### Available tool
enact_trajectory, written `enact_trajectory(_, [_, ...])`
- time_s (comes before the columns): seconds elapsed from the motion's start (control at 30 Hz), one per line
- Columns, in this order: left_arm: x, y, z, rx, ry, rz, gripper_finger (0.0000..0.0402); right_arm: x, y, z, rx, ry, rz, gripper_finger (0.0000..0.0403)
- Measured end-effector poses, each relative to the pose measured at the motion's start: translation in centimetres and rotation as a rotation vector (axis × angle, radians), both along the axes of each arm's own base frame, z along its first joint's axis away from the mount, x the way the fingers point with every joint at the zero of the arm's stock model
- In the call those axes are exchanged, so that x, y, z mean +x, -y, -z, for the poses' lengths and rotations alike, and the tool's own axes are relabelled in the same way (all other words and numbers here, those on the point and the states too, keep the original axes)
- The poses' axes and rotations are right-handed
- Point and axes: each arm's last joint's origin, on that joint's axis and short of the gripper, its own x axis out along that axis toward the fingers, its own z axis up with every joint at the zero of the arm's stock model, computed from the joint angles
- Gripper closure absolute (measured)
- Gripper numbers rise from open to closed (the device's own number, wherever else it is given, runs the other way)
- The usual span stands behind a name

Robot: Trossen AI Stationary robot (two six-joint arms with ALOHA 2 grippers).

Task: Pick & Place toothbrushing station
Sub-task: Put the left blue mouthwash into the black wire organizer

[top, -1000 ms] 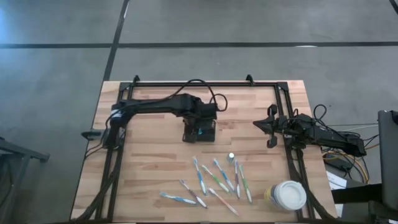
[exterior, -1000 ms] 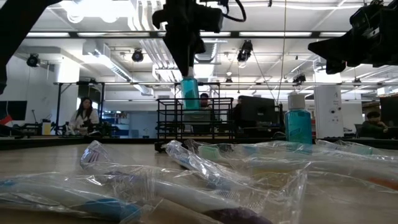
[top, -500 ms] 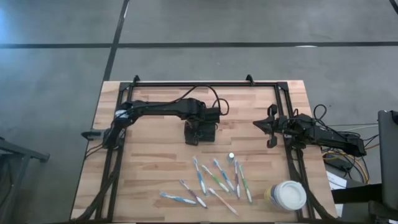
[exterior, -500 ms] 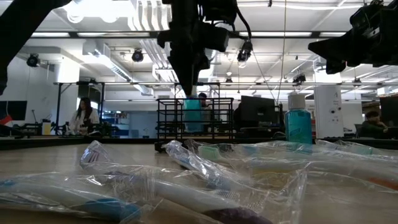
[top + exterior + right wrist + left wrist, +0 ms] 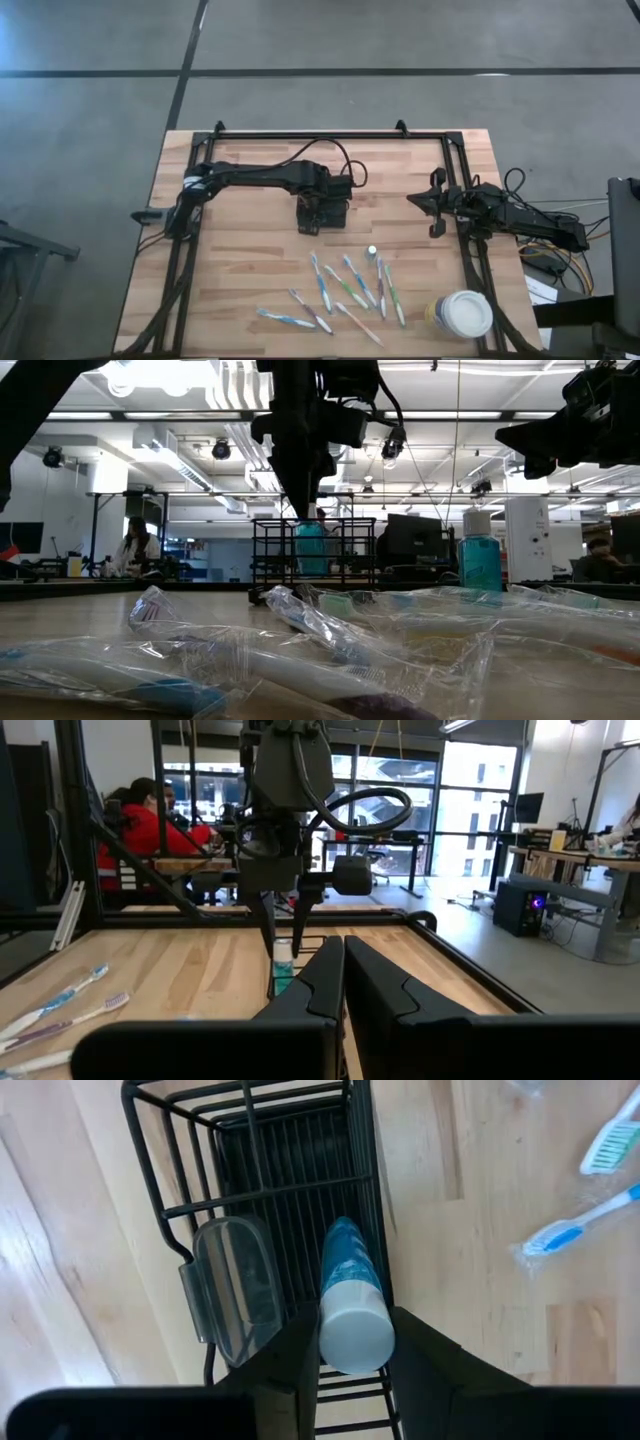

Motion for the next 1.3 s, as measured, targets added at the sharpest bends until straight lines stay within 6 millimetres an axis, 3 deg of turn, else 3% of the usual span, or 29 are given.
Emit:
enact_trajectory(0.6, [0.36, -0.28, 0.4, 0.086, 0.009, -0.016, 0.0304, 0.0, 0.0, -0.01, 0.0, 0.001, 0.0, 0.0394])
enact_trajectory(1.3, [0.0, -0.26, 0.43, 0.048, -0.029, -0.02, 0.0304, 0.0, 0.02, -0.02, 0.0, 0.002, 0.006, 0.0394])
